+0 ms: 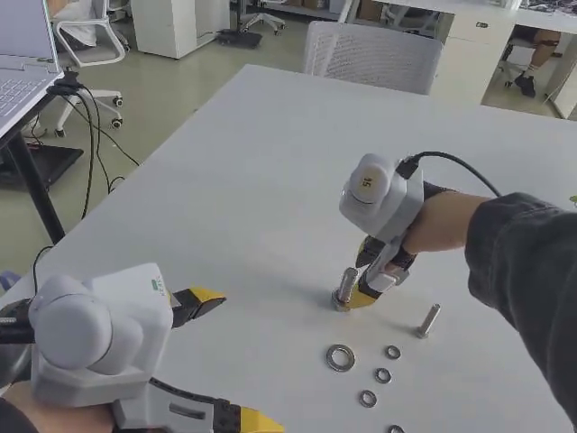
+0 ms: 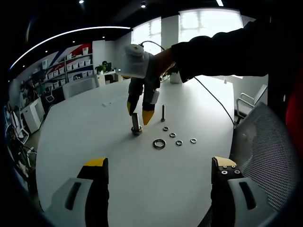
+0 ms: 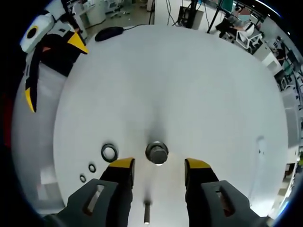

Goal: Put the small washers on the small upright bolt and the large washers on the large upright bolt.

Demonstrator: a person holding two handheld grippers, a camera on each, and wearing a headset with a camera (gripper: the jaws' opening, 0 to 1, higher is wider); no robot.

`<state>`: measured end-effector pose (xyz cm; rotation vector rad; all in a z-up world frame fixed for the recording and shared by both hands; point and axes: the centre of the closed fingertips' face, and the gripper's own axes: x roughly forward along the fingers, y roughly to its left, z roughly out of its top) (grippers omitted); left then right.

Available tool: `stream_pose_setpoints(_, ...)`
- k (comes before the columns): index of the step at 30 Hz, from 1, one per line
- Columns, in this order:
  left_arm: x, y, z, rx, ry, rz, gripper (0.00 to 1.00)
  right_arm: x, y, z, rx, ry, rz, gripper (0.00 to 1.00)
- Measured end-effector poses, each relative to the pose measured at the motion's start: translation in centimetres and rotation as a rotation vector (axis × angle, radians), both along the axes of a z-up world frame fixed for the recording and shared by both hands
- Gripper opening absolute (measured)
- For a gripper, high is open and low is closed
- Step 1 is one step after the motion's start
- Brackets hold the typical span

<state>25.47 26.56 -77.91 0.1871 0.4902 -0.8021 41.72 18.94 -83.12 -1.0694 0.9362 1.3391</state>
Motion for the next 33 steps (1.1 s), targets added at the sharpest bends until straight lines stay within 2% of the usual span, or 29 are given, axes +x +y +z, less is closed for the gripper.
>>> stream_pose_setpoints(13,0.1,-0.6,0.2,0.005,-0.005,-0.020,0.90,-0.8,-1.4,3.2,0.031,-0.062,-0.015,0.46)
stream_pose_setpoints(20,0.0,-0.8,0.3,0.001,-0.005,-0.026,0.90,-0.8,-2.4,3.8,0.046,-0.080,-0.028,0.46)
stream_pose_setpoints(24,0.0,-0.9,0.4,-0.001,-0.008,-0.031,0.90,-1.7,-2.9,4.4,0.055,-0.087,-0.032,0.47)
stream_pose_setpoints(26,0.0,-0.9,0.5,0.002,-0.009,-0.033,0.90,-1.5,-2.9,4.3,0.058,-0.086,-0.035,0.47)
stream_pose_setpoints(33,-0.2,-1.2,0.7,0.004,-0.014,-0.041,0.89,-4.0,-3.4,5.1,0.077,-0.089,-0.040,0.48)
